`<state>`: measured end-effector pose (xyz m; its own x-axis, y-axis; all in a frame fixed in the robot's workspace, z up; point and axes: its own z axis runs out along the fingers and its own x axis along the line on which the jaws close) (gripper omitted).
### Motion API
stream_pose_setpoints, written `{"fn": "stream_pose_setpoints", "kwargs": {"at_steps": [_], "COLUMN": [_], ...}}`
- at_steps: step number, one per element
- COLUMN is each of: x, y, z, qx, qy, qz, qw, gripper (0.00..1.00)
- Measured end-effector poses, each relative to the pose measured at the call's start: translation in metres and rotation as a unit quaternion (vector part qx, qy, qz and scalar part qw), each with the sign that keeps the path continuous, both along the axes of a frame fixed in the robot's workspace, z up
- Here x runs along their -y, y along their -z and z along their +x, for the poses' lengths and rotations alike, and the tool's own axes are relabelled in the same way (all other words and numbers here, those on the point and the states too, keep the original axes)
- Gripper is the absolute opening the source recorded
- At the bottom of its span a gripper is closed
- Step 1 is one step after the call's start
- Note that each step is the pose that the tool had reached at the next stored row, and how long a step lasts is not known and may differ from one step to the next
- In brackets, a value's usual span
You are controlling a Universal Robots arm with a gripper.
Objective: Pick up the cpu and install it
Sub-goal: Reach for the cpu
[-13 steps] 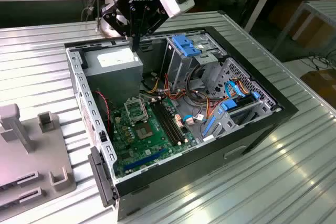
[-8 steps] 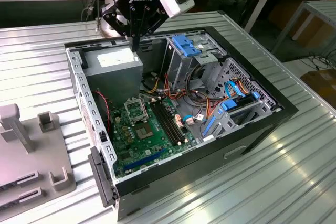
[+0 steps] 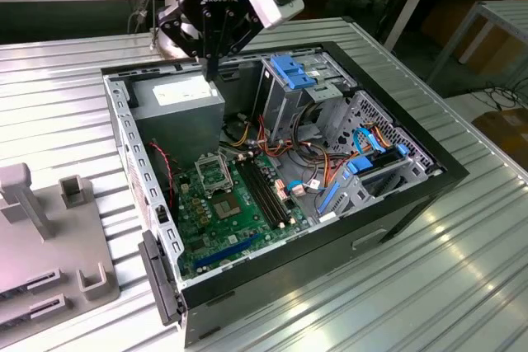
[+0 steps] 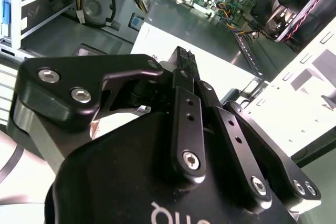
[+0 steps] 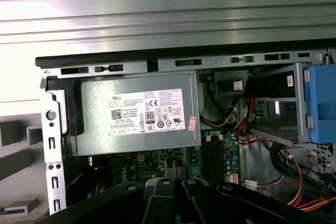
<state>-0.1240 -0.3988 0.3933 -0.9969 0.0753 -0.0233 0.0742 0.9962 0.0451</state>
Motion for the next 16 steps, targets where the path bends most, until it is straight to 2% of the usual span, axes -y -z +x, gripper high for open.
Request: {"fn": "stream_pose_setpoints", "kwargs": {"at_steps": [16], "x": [0.0], "y": [0.0], "z": [-0.0055], "qx": [0.0], "qy": [0.0], "qz": [0.0], "qw": [1.0], "gripper": [0.11]}}
